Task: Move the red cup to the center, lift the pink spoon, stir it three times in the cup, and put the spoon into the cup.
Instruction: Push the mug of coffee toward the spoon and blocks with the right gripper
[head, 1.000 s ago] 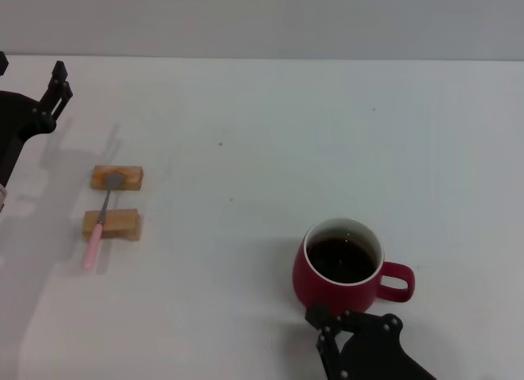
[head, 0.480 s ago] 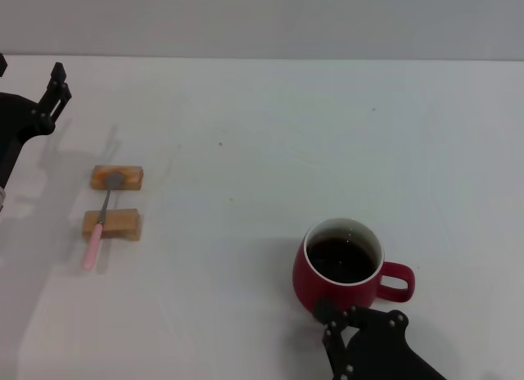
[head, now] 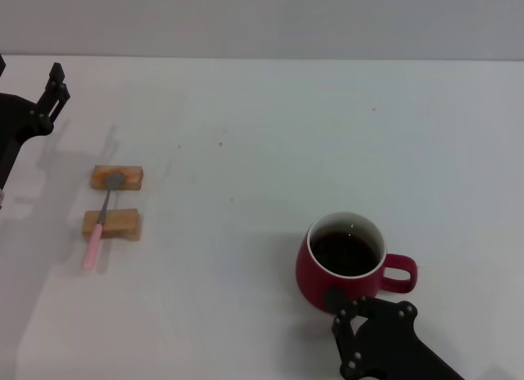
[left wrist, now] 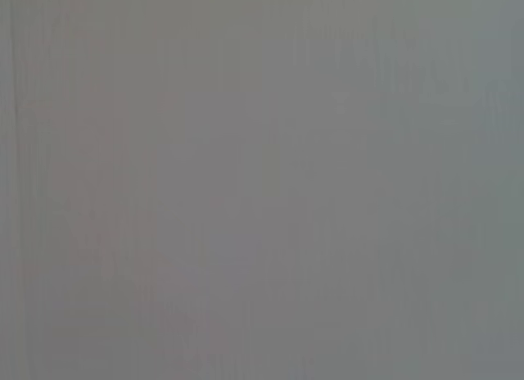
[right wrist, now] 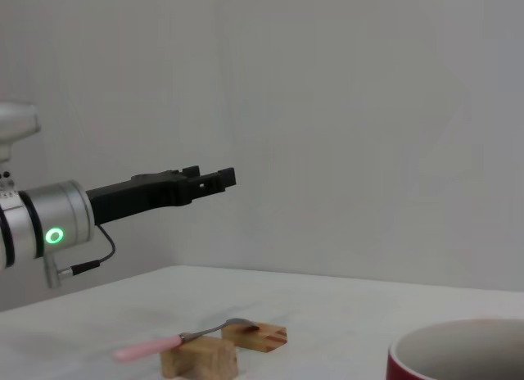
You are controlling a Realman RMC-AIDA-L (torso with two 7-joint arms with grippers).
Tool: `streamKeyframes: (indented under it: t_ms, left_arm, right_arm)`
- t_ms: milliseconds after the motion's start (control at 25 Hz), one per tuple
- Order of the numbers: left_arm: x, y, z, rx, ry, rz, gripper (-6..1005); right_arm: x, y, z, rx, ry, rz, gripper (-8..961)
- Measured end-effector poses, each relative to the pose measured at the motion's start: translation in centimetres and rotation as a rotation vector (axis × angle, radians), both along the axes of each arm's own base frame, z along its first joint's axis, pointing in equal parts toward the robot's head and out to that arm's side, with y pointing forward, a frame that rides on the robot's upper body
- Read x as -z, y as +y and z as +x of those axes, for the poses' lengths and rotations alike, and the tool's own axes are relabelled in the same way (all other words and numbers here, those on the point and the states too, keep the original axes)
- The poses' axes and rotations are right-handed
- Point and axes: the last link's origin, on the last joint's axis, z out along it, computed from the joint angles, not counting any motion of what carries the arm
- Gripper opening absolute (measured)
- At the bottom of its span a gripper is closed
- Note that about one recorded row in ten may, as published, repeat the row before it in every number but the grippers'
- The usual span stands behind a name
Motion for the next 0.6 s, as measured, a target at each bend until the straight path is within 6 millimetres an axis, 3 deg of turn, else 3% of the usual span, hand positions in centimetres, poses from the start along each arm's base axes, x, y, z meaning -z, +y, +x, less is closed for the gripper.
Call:
streamKeyframes:
  t_ms: [600]
  left_arm:
    - [0.0, 0.1, 0.1, 0.003, -0.001, 0.000, 812]
  right_arm:
    - [-0.9, 0.9, 1.3, 0.044, 0.002, 0.030, 0]
